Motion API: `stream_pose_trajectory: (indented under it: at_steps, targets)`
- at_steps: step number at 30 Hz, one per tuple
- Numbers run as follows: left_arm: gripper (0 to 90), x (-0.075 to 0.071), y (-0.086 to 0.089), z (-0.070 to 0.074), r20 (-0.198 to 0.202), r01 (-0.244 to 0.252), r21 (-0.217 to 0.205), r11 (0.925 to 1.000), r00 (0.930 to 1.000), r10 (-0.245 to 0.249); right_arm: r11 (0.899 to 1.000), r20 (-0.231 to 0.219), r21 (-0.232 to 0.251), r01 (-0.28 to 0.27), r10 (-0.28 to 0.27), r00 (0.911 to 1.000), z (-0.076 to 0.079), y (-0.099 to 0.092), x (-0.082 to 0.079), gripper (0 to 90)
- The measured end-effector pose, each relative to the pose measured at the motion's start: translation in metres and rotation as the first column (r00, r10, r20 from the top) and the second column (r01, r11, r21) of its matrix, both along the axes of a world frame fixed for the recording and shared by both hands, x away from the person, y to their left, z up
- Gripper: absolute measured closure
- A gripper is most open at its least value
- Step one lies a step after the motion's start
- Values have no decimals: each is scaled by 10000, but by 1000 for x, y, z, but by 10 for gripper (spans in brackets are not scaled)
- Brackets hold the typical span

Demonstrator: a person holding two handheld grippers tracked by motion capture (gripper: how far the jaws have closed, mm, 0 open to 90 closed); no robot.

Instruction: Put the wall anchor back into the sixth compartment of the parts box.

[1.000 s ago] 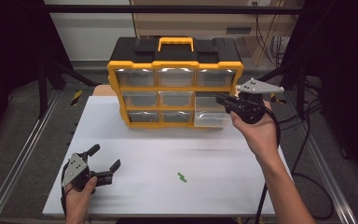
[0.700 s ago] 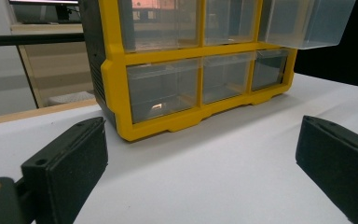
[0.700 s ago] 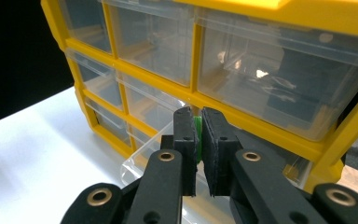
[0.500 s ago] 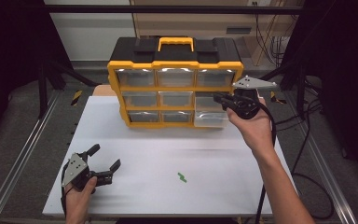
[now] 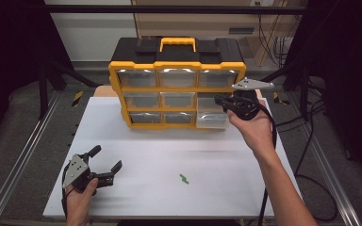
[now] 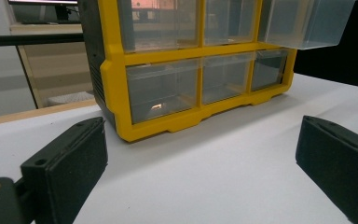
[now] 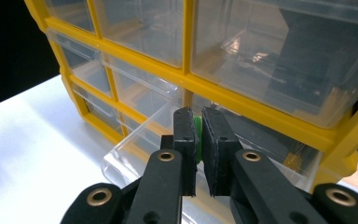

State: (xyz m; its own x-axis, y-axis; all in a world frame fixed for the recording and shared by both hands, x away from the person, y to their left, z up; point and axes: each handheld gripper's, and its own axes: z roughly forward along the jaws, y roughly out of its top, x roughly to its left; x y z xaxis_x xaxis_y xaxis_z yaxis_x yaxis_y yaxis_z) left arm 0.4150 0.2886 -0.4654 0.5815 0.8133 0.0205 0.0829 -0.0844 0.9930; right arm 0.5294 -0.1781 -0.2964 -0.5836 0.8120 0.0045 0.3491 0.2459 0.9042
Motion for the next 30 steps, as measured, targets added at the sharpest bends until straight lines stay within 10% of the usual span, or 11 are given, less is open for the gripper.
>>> stream_pose_trajectory:
  at_steps: [6, 21, 30]
  targets:
    - [17, 1, 0, -1, -25, 8, 8, 10000, 10000, -8, 9993, -214, -201, 316, -320, 9993, -7, 2, 4, 774]
    - [17, 0, -2, -1, -10, 20, 143, 9999, 10000, -20, 9986, 950, 218, 490, -508, 9942, 4, 15, -25, 224]
    - [17, 0, -2, 0, 4, -9, 164, 9999, 10000, 9, 9978, 1632, 20, 667, -661, 9844, -2, 15, -52, 99]
